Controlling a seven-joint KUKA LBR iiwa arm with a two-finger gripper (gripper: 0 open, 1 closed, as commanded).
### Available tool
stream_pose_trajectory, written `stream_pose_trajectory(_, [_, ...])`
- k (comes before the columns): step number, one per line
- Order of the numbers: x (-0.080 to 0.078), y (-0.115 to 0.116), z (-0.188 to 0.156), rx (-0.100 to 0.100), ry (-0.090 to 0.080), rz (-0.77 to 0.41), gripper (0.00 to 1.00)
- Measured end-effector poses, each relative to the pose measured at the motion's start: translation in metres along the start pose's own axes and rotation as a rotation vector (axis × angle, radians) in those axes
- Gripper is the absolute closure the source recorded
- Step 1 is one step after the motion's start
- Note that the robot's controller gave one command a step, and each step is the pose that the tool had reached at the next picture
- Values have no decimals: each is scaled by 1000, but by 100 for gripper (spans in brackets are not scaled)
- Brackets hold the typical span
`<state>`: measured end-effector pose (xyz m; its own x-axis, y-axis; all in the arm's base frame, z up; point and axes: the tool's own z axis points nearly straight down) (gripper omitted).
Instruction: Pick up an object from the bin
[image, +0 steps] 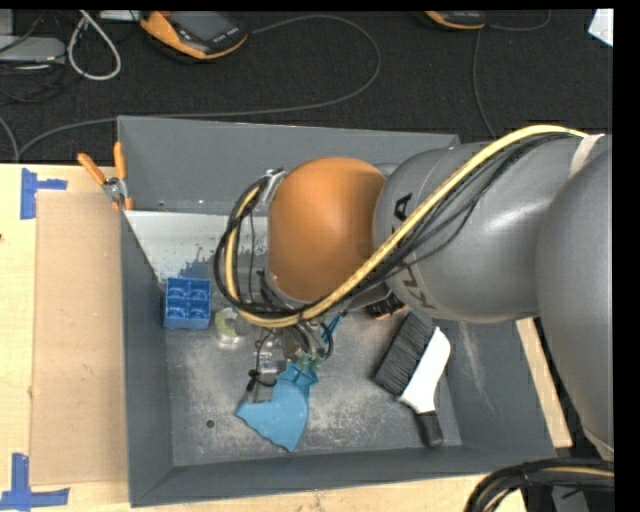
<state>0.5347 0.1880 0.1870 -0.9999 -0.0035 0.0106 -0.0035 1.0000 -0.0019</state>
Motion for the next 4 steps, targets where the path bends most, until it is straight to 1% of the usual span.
stream_pose_trajectory(1, [-2,-1,-5,-1,-8,6,0])
stream_pose_trajectory(2, [-43,-50,78,-1,-10,-316,0])
stream_pose_trajectory(3, [-50,-76,57,0,-7,-576,0])
stream_pose_trajectory(4, [-74,-138,87,0,-3,-624,0])
